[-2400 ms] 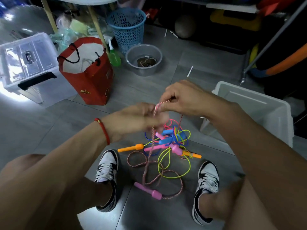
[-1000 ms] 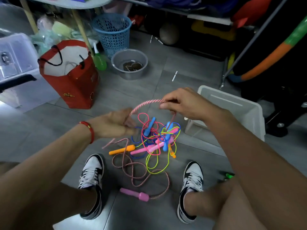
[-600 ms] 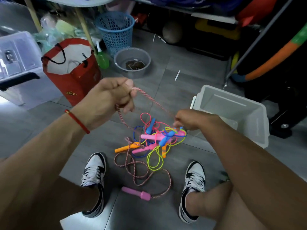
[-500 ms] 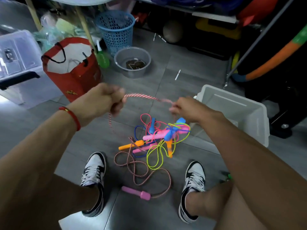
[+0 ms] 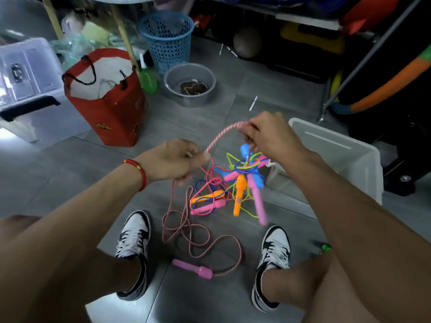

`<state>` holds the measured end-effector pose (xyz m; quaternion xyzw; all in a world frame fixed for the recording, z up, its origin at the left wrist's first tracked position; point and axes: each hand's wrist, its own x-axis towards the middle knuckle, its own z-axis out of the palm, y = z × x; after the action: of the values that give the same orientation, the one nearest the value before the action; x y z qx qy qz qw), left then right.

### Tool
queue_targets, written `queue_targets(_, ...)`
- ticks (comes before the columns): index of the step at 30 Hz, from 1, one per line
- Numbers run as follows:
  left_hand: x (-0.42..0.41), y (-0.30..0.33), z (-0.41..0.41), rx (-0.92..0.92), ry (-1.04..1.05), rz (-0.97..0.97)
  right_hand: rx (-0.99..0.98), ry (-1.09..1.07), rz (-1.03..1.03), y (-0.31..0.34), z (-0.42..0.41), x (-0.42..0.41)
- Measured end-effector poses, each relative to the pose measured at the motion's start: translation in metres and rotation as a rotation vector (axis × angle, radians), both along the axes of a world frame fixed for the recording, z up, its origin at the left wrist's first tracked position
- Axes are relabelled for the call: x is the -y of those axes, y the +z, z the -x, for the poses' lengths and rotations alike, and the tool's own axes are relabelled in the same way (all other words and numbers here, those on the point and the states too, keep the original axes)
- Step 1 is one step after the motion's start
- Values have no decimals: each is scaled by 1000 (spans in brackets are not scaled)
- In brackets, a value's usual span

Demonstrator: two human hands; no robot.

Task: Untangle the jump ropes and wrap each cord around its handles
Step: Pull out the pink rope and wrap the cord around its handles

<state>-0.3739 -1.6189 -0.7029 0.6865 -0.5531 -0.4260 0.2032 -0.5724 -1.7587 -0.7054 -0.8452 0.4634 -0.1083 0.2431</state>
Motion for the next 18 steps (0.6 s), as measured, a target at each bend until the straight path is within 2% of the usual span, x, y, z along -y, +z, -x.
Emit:
queue_targets(2,5,0,9,-61,24,41,55,104,-52,9,-4,-4)
queue_targets(4,9,2,17,-58,16,113,-31,240,-120,12,-6,-12)
queue_targets(7,11,9,26,-66,-62,249,-161,315,-13,7,-5,-10)
queue_targets(9,11,18,29,-129,-40,329,-206,311,28,-2,-4,-5)
queue_targets(12,9,30,30,-390,15,442,-352,324,-38,-26,3,-2)
queue_targets(14,9,35,26,-590,64,433,-337,246,-67,-33,4,2)
queue_targets(15,10,34,22,-595,103,400,-299,202,-45,-30,3,4)
queue_targets(16,11,31,17,-507,147,357,-246,169,-9,-26,1,6)
queue_targets(18,16,20,4,-175,217,235,-161,125,31,-15,-4,9)
